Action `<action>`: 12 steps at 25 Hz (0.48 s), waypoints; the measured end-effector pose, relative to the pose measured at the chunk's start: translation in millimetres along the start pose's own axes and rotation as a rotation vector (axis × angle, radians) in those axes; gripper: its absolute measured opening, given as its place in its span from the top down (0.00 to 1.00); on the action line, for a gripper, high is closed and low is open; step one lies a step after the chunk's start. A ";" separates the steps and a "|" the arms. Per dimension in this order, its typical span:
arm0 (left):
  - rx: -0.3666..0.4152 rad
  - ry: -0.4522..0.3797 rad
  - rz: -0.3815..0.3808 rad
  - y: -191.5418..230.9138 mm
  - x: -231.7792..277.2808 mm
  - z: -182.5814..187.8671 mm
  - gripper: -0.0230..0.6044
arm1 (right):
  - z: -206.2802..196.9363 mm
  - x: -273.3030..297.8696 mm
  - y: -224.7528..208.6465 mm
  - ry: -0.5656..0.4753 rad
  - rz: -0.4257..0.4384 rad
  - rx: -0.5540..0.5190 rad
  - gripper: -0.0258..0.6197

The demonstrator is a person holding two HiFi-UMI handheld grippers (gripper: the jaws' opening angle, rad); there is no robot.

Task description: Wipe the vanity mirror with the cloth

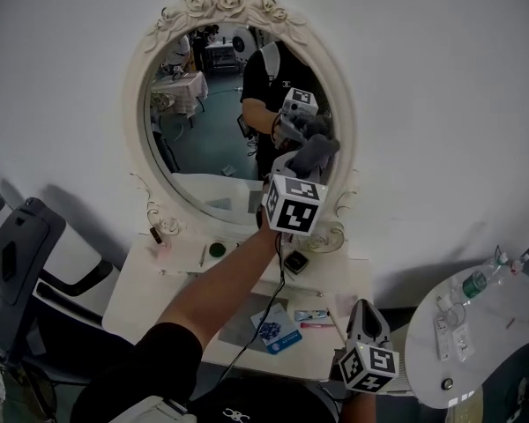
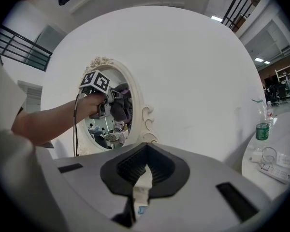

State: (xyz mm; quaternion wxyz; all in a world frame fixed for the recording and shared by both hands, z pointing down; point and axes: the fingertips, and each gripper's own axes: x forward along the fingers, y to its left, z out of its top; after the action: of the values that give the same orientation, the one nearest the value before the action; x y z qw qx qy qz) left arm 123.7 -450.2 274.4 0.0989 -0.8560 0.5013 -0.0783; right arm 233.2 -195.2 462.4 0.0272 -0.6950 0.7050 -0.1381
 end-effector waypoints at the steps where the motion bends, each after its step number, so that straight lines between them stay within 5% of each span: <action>1: -0.016 -0.017 0.030 14.4 -10.5 0.4 0.87 | -0.4 2.2 5.7 0.002 0.015 -0.003 0.94; 5: -0.058 -0.049 0.202 99.7 -50.3 -4.7 0.87 | -5.7 11.5 32.7 0.015 0.075 -0.011 0.94; 12: -0.182 0.073 0.560 280.0 -118.1 -68.3 0.87 | -18.0 21.8 74.3 0.047 0.156 -0.044 0.94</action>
State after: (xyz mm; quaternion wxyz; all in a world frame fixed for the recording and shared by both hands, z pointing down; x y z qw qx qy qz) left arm -185.4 -487.0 267.0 0.0217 -0.6865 0.7260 -0.0334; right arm 156.1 -214.3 465.8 0.0059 -0.6348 0.7605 -0.1364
